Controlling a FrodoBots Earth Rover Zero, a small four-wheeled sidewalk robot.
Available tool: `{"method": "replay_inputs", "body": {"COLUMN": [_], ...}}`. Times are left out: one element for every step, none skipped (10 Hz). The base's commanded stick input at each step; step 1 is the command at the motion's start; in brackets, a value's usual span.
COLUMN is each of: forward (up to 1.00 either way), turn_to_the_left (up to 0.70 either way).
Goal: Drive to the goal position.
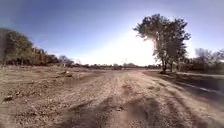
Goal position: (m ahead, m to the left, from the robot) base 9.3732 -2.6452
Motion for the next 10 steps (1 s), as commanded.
{"method": "replay_inputs", "body": {"forward": [0.50, 0.50, 0.50, 0.50, 0.50, 0.50, 0.50, 0.50, 0.50, 0.50], "turn_to_the_left": [0.00, 0.00, 0.00, 0.00, 0.00, 0.00, 0.00, 0.00, 0.00, 0.00]}}
